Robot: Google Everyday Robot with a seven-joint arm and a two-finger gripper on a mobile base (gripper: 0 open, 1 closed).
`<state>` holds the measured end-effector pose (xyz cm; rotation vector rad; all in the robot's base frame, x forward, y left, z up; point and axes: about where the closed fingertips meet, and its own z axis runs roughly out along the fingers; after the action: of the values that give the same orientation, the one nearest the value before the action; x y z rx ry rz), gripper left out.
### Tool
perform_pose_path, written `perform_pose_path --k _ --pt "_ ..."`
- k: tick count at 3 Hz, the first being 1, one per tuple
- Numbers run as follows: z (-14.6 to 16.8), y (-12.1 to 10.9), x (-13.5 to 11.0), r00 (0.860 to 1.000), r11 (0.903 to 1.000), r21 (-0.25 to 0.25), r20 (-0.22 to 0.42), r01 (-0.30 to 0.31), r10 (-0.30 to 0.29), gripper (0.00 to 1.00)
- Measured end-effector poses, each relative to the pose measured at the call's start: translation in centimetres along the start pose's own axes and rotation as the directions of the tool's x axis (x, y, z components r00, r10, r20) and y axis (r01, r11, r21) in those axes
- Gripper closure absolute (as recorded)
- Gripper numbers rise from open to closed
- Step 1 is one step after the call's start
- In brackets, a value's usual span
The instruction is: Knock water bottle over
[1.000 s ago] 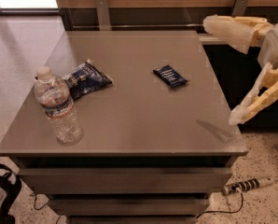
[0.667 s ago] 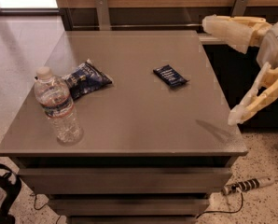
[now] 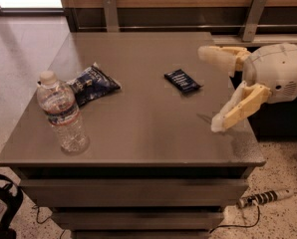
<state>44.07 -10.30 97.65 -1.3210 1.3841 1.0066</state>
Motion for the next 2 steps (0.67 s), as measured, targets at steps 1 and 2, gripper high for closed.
perform_pose_path --k 1,2 --pt "2.3 -1.6 2.4 0.998 0.9992 -0.014 0.054 -0.037 0.038 0.0" --pt "5.2 -2.5 3.3 0.992 0.9985 -0.044 0.118 -0.033 0.038 0.0"
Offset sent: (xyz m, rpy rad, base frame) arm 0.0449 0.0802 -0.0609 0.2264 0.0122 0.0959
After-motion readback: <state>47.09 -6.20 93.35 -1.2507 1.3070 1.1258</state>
